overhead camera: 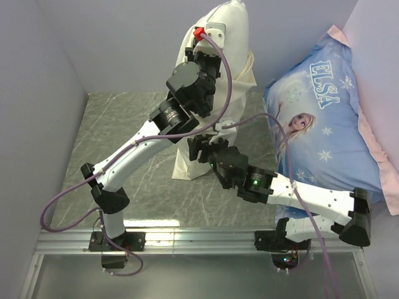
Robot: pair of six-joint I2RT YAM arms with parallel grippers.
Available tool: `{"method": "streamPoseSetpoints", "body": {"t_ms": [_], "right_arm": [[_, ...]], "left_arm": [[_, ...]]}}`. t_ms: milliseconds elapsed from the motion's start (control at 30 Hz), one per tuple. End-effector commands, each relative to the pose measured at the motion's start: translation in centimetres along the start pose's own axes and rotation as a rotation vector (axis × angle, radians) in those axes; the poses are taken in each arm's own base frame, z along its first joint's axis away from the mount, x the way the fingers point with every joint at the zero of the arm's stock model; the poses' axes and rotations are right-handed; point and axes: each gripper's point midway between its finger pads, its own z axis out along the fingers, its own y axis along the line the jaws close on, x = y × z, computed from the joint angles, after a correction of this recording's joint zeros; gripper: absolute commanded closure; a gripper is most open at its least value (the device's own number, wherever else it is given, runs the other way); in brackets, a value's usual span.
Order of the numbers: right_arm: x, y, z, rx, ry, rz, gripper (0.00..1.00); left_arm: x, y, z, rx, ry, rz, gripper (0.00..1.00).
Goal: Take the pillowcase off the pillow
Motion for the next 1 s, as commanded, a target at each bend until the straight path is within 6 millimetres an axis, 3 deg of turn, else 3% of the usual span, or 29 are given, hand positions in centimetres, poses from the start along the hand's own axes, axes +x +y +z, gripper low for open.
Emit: {"method": "streamPoseSetpoints", "body": {"t_ms": [0,33,133,167,267,400,500,733,833,967], "right_arm": [[-4.1,-0.2,1.1,0.104,-0.123,0.044,0.29],[-4.0,0.1,1.7,0.116,-0.118,0.030,0.29],[-3.5,0.6,2.5,0.123,-0.114,0.012,0.45],[-3.1,0.7,2.7,0.125,-0.108,0.004,0.66],[-1.5,0.8,3.1,0.127,-0.073,-0.011,1.00],[1.6,1.1,2.8,0.097,-0.007,-0.010,1.00],[5.3,1.4,2.3,0.096,0.075,-0.035,1.00],[17.9,1.6,1.2,0.088,0.325,-0.083,1.00],[22.3,0.8,0.5,0.109,0.420,-0.117,1.00],[26.6,-0.3,-0.3,0.139,0.523,-0.143,1.00]], "left_arm": [[-5.6,2.2,-0.5,-0.021,-0.125,-0.152,0.99],[-5.7,2.1,-0.5,-0.017,-0.126,-0.154,0.99],[-5.9,2.2,-0.7,-0.006,-0.135,-0.164,0.99],[-6.2,2.4,-0.8,-0.004,-0.139,-0.172,1.00],[-6.5,2.3,-0.9,0.007,-0.145,-0.175,0.99],[-7.5,2.7,-0.9,0.005,-0.165,-0.183,0.99],[-8.7,3.3,-1.0,0.003,-0.189,-0.197,0.99],[-10.6,5.1,-1.1,-0.006,-0.233,-0.227,0.99],[-11.0,5.6,-1.1,-0.011,-0.242,-0.230,0.99],[-11.8,6.7,-1.1,-0.023,-0.259,-0.233,0.99]]}}
